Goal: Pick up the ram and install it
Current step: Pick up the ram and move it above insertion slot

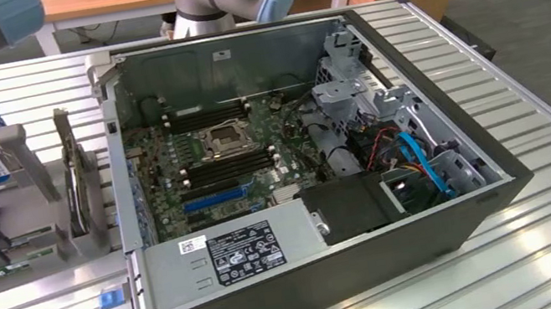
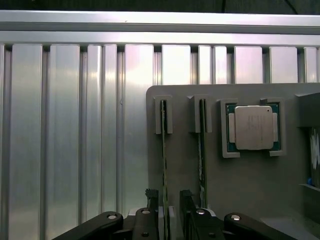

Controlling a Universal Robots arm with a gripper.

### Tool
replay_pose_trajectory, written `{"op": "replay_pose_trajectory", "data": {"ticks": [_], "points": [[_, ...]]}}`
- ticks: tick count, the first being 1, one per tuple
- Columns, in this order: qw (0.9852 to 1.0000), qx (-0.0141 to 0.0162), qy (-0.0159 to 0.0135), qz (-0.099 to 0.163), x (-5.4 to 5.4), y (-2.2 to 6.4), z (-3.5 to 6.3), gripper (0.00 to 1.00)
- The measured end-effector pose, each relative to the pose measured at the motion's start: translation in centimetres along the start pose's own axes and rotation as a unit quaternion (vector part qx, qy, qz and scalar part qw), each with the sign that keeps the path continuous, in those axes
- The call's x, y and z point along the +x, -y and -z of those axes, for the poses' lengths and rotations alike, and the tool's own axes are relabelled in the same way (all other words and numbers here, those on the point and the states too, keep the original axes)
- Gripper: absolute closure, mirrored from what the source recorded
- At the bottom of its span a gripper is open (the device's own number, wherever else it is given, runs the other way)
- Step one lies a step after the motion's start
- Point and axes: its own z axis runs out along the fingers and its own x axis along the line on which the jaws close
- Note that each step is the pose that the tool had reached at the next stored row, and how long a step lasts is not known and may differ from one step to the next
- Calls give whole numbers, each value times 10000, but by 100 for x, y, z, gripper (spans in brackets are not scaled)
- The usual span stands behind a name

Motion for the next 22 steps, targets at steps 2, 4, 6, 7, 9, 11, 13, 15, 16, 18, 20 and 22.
{"op": "replay_pose_trajectory", "data": {"ticks": [2, 4, 6, 7, 9, 11, 13, 15, 16, 18, 20, 22], "points": [[10000, 0, 0, 0, 0, 4, 0, 69], [10000, 0, 0, 0, 0, 4, 0, 69], [10000, -1, -1, 0, 0, 4, -1, 69], [10000, 0, 0, 0, 0, 4, -4, 69], [10000, 0, 0, 0, 0, 5, -11, 69], [10000, 0, 0, 0, 0, 5, -19, 69], [10000, 0, 0, 0, 1, 5, -26, 69], [10000, 0, 0, 0, 1, 6, -33, 69], [10000, 0, 0, 0, 1, 6, -37, 69], [10000, 0, 0, 0, 1, 6, -45, 69], [10000, 0, 0, 0, 1, 7, -53, 69], [10000, 0, 0, 0, 1, 7, -62, 69]]}}
